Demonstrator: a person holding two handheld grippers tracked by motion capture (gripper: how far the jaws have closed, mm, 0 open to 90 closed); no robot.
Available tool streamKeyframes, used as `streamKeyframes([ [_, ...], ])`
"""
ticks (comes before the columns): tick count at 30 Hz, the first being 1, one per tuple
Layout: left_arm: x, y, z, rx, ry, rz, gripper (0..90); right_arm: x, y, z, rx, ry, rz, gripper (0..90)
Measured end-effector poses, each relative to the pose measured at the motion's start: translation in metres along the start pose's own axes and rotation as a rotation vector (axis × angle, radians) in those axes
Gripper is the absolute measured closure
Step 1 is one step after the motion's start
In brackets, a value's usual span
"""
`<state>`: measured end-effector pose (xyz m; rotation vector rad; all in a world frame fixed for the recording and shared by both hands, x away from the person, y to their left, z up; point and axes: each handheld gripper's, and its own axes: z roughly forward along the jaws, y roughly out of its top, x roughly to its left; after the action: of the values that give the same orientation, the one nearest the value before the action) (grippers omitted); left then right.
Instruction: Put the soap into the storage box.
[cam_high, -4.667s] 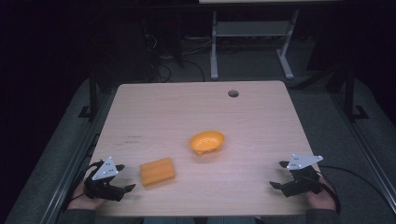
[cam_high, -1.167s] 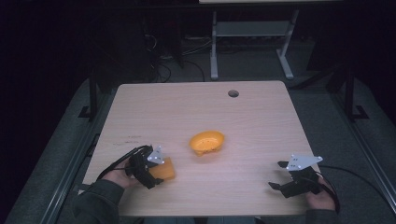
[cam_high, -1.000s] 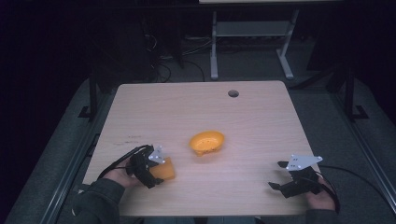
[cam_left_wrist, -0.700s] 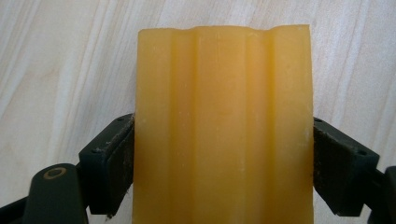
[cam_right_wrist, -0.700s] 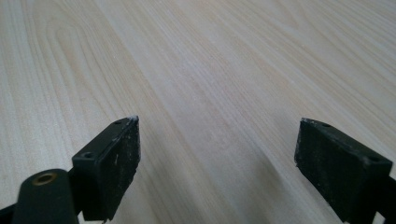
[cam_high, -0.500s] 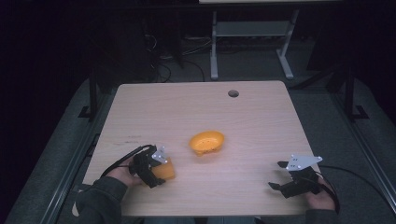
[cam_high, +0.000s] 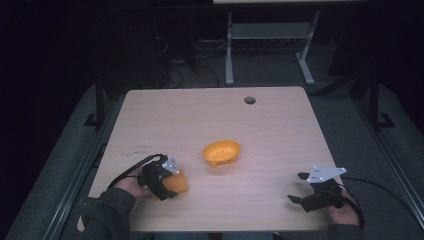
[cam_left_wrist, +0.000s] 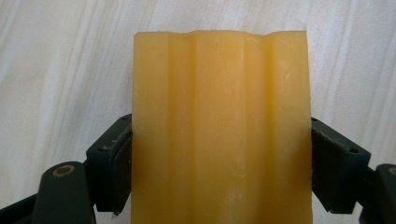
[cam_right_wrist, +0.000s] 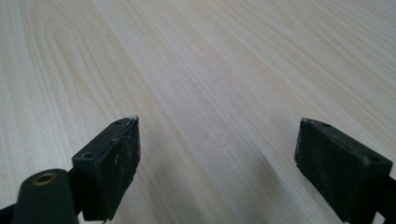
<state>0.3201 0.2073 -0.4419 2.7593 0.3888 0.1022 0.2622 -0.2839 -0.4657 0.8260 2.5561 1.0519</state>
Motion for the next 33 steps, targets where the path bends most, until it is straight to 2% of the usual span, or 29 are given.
streamKeyframes([
  [5, -0.003, 0.004, -0.004, -0.013, 0.006, 0.008, 20.9, 0.000, 0.000, 0.000, -0.004, 0.002, -0.001, 13.7],
  [9, -0.004, 0.010, -0.012, -0.020, 0.032, 0.033, 20.9, 0.000, 0.000, -0.001, -0.014, 0.004, -0.003, 13.7],
  [14, -0.003, 0.015, -0.016, -0.026, 0.034, 0.041, 20.9, 0.000, 0.001, -0.003, -0.026, 0.003, 0.008, 13.7],
  [19, -0.002, 0.020, -0.020, -0.033, 0.040, 0.048, 20.9, 0.000, 0.001, -0.003, -0.028, 0.003, -0.003, 13.7],
  [22, -0.001, 0.021, -0.021, -0.027, 0.046, 0.054, 20.9, 0.000, 0.001, -0.003, -0.027, 0.004, -0.003, 13.7],
  [23, -0.001, 0.023, -0.021, -0.012, 0.063, 0.073, 20.9, 0.000, 0.001, -0.003, -0.024, 0.004, 0.004, 13.7],
  [33, 0.004, 0.031, -0.027, -0.019, 0.054, 0.078, 20.9, 0.001, 0.001, -0.002, -0.024, 0.006, 0.001, 13.7],
])
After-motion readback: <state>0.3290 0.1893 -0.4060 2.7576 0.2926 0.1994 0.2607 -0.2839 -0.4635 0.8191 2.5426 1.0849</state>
